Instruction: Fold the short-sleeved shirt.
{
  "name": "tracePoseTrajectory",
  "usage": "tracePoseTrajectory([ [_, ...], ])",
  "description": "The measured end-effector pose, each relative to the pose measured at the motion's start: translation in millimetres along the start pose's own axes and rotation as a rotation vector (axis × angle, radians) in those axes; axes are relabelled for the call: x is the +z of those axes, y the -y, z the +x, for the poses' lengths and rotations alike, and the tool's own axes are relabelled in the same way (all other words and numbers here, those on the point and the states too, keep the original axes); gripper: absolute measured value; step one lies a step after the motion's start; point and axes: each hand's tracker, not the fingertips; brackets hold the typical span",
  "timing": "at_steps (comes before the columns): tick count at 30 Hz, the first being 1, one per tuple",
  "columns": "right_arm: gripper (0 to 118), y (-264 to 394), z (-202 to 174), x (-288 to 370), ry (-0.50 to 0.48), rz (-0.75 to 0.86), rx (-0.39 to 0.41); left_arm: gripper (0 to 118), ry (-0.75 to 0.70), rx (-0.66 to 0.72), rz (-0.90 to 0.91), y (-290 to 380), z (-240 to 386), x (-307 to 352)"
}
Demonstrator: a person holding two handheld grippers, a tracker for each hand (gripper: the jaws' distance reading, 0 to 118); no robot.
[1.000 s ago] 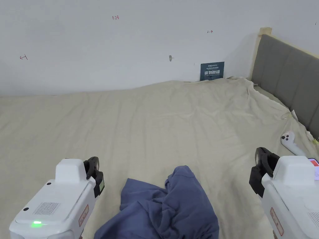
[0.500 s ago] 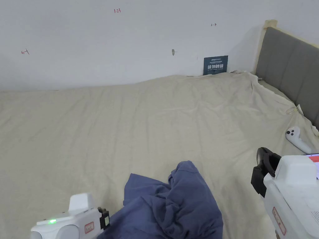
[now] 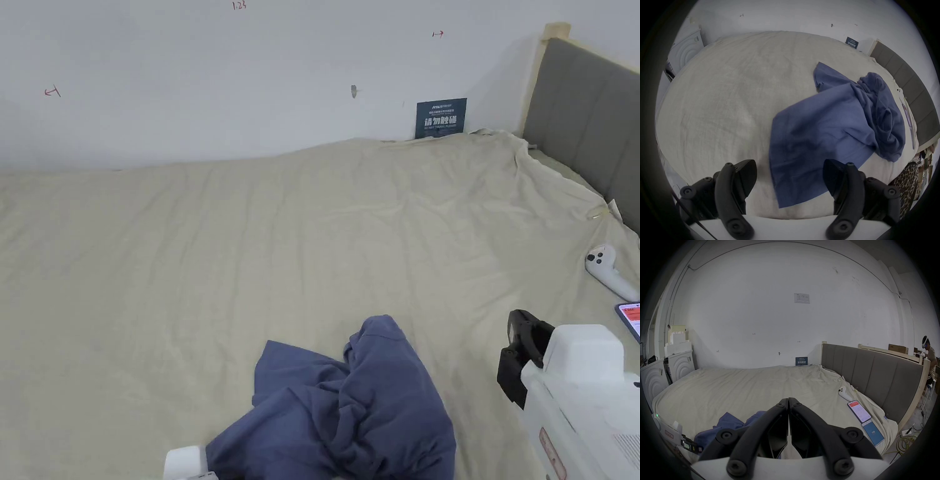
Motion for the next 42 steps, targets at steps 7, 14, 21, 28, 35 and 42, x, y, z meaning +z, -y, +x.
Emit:
tracePoseTrajectory([
  [7, 0, 8.2, 5.2, -8.1, -0.006, -0.022, -0.003, 30, -0.028, -0.118, 0.045, 6.9, 14.2, 2.9],
  [14, 0, 10.7, 5.4, -26.1, -0.012, -0.054, -0.021, 1, 0.109, -0.052, 0.114, 0.8, -1.0, 21.8],
  [21, 15, 15.4, -0.7, -100.8, -0.083, -0.261, -0.081, 1, 0.203, 0.022, 0.188, -21.0, -16.5, 58.9],
  [28, 102, 37.7, -15.4, -186.6, -0.106, -0.427, -0.044, 1, 0.218, 0.029, 0.198, -29.5, -19.2, 57.0],
  [35, 100, 74.6, -18.5, -263.8, -0.159, -0.638, -0.09, 1, 0.237, 0.038, 0.187, -31.7, -24.5, 46.1],
  [42, 41, 94.2, -48.6, -267.3, -0.189, -0.763, -0.096, 1, 0.239, 0.039, 0.176, -32.5, -25.6, 44.1],
])
